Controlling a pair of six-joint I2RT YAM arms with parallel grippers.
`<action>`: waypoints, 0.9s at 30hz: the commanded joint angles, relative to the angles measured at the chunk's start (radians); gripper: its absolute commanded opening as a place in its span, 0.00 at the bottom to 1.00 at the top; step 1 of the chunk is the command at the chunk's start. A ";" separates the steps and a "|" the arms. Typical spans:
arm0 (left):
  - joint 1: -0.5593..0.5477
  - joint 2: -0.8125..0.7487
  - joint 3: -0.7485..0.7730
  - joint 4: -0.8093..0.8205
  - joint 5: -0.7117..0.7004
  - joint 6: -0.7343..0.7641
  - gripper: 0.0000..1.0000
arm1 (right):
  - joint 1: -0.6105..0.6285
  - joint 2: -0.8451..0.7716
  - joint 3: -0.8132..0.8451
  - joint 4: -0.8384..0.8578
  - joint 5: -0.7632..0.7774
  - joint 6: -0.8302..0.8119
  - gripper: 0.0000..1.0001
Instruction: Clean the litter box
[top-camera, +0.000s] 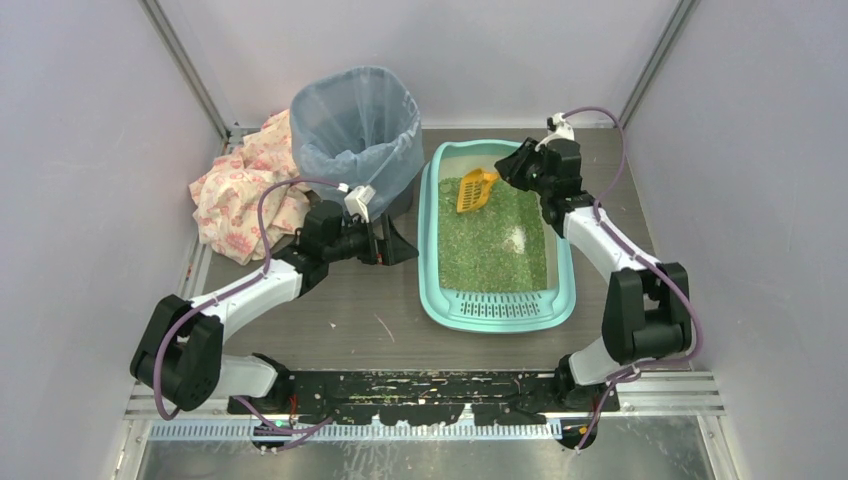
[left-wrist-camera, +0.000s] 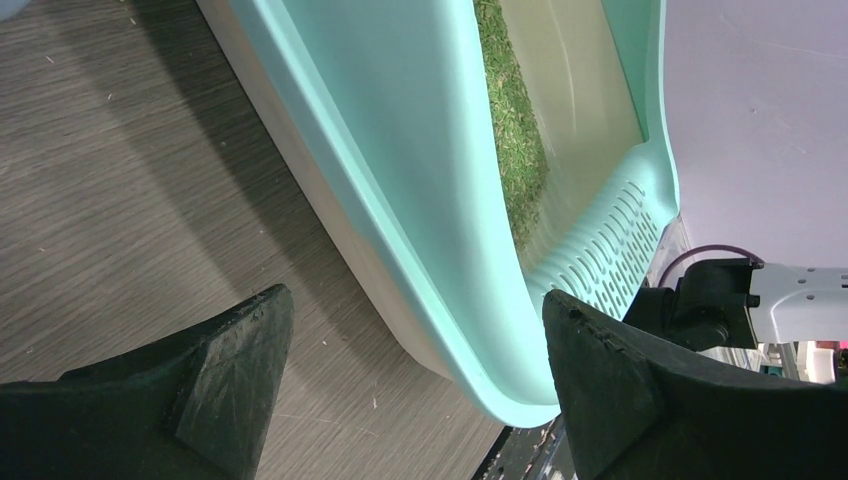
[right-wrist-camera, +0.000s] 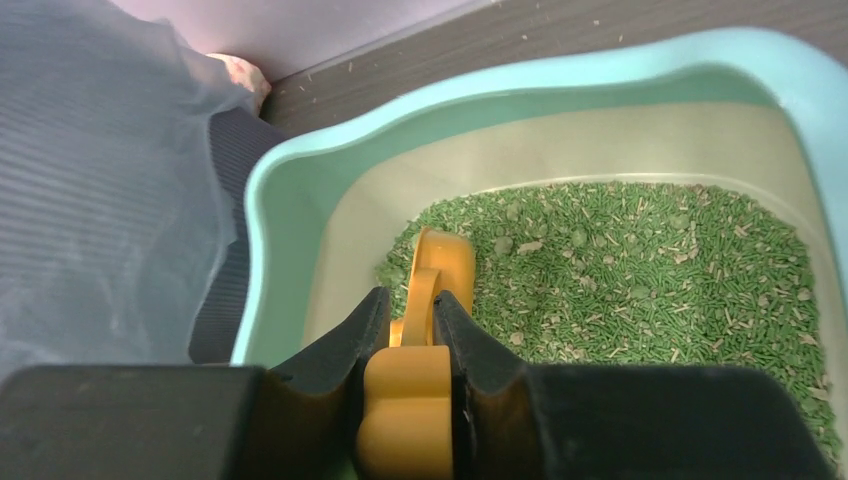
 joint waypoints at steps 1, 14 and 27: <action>-0.004 -0.019 0.022 0.025 -0.010 0.016 0.94 | -0.023 0.062 0.021 0.163 -0.083 0.093 0.01; -0.004 -0.022 0.023 0.010 -0.027 0.027 0.94 | -0.054 0.129 0.062 0.165 -0.072 0.064 0.01; -0.004 -0.022 0.025 0.008 -0.026 0.030 0.94 | -0.068 0.134 0.056 0.109 -0.072 0.005 0.01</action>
